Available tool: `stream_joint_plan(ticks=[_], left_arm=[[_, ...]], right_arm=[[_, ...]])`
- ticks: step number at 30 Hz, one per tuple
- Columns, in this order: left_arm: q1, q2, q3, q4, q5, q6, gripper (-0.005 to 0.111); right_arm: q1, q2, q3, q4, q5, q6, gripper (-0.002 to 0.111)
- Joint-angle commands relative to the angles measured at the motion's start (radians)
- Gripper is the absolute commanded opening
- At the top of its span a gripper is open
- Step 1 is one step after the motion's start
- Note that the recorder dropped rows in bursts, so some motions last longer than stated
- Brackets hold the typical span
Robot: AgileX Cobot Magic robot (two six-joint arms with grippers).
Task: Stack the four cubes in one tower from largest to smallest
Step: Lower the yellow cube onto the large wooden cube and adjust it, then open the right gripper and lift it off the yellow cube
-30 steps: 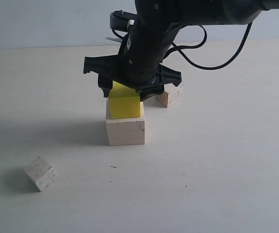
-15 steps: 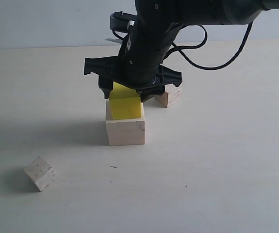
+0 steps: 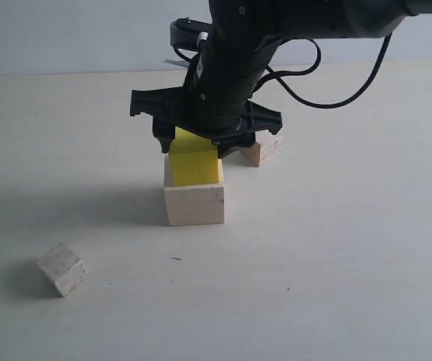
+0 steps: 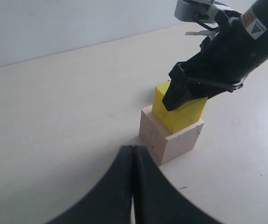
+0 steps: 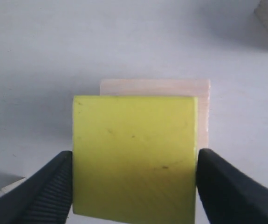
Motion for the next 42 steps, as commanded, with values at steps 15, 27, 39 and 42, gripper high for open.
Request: stream_joint_plan(ticks=[15, 27, 39, 42], left_arm=[[0.001, -0.003, 0.003, -0.006, -0.013, -0.009, 0.000], [0.001, -0.003, 0.003, -0.006, -0.013, -0.009, 0.000], [0.001, -0.003, 0.003, -0.006, -0.013, -0.009, 0.000], [0.001, -0.003, 0.003, -0.006, -0.013, -0.009, 0.000]], right_arm=[[0.001, -0.001, -0.007, -0.008, -0.009, -0.028, 0.072], [0.001, -0.001, -0.007, 0.009, -0.004, -0.002, 0.072], [0.001, -0.001, -0.007, 0.022, 0.001, -0.002, 0.072], [0.001, -0.001, -0.007, 0.018, 0.005, -0.002, 0.072]])
